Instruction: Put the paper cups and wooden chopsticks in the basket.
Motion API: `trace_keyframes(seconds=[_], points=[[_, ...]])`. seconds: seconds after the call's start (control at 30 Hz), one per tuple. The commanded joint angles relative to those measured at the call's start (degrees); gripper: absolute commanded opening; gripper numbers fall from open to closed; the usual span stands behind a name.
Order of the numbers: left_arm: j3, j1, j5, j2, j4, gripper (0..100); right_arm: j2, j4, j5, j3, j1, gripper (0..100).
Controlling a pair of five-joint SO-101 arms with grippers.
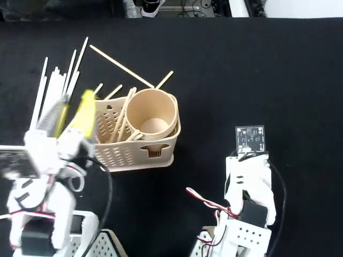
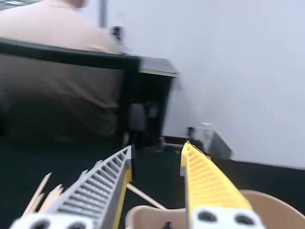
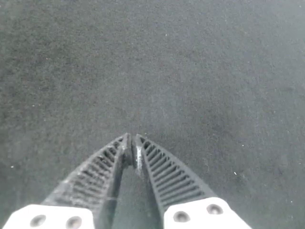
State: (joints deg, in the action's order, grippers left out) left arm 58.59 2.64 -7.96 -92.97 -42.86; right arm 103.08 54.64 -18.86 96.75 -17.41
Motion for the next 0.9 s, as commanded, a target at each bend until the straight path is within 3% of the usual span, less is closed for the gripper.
trace_keyframes(seconds=[0.0, 0.13, 0.27, 0.47, 0.7, 0.87], points=[[-9.1, 15.0, -4.1, 5.5, -9.5, 17, 2.3, 0.2, -0.4, -0.1, 0.7, 1.4], [-15.0, 30.8, -4.2, 12.1, -21.6, 18, 2.3, 0.2, -0.4, -0.1, 0.7, 1.4], [-13.5, 47.9, -2.4, 20.2, -26.5, 22, 2.3, 0.2, -0.4, -0.1, 0.7, 1.4], [-7.5, 61.6, 4.0, 37.5, -20.2, 23, 2.3, 0.2, -0.4, -0.1, 0.7, 1.4], [-7.6, 75.7, 4.2, 55.0, -17.9, 23, 2.3, 0.2, -0.4, -0.1, 0.7, 1.4], [-7.8, 80.9, 4.3, 66.1, -10.4, 23, 2.3, 0.2, -0.4, -0.1, 0.7, 1.4]])
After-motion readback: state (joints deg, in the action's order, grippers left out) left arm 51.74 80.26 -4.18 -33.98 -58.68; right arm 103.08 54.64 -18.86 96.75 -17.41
